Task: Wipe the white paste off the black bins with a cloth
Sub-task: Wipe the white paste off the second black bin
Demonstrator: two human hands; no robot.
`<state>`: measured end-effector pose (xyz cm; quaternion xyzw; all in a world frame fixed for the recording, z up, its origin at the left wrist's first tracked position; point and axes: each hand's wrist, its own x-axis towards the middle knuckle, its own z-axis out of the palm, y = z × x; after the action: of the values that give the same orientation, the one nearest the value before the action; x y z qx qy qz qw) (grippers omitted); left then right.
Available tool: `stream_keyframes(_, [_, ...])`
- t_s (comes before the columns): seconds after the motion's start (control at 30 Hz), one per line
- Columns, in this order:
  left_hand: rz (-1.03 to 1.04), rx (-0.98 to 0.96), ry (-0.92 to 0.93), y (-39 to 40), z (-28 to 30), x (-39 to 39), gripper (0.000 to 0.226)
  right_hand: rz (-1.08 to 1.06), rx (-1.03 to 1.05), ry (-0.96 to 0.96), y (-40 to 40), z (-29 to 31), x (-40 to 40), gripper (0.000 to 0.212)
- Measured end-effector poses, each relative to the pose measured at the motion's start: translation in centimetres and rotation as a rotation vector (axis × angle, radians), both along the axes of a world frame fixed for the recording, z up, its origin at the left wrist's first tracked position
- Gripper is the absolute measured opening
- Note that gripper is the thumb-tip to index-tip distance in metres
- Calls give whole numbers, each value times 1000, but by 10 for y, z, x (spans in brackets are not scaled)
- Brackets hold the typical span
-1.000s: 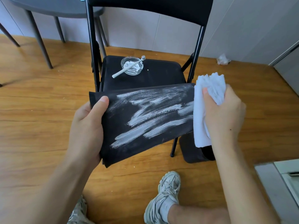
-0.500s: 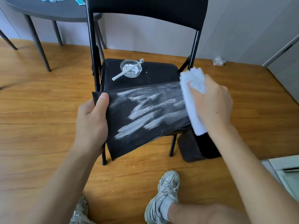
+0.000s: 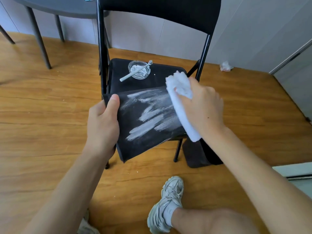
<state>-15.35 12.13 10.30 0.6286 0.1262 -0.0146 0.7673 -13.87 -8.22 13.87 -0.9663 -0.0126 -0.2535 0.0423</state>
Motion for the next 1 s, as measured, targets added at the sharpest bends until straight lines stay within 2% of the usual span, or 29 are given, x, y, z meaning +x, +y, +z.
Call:
stream_keyframes(0.13, [11,5,-7,-5,0,3,35,-284,128,20,-48,2,15,23])
stream_keyframes(0.2, [28,14,-18,-10,2,3,32,-314,130,26,-41,6,17,15])
stream_keyframes(0.27, [41,19,-22,-12,2,2,32,-241,110,4,-10,8,12,13])
stream_keyframes(0.37, [80,29,-21,-10,-1,-2,39,55,81,-62,56,2,-7,19])
stream_keyframes(0.47, [107,35,-22,-6,-4,-5,37,221,56,-55,74,-6,-11,10])
stream_keyframes(0.53, [106,18,-14,-6,-4,-2,33,151,28,-9,46,-1,0,14])
stream_keyframes(0.6, [89,-2,-18,-10,-3,3,32,-22,7,33,2,4,16,22])
stream_keyframes(0.67, [78,4,-40,-13,-3,5,29,-179,56,72,-35,7,29,25])
stream_keyframes(0.73, [72,3,-46,-14,-2,6,30,-242,89,63,-48,9,36,24])
stream_keyframes(0.83, [85,-8,-22,-16,-1,6,36,-198,9,85,-30,15,37,22])
stream_keyframes(1.0, [121,14,0,-19,0,0,47,90,-123,-54,62,6,17,24])
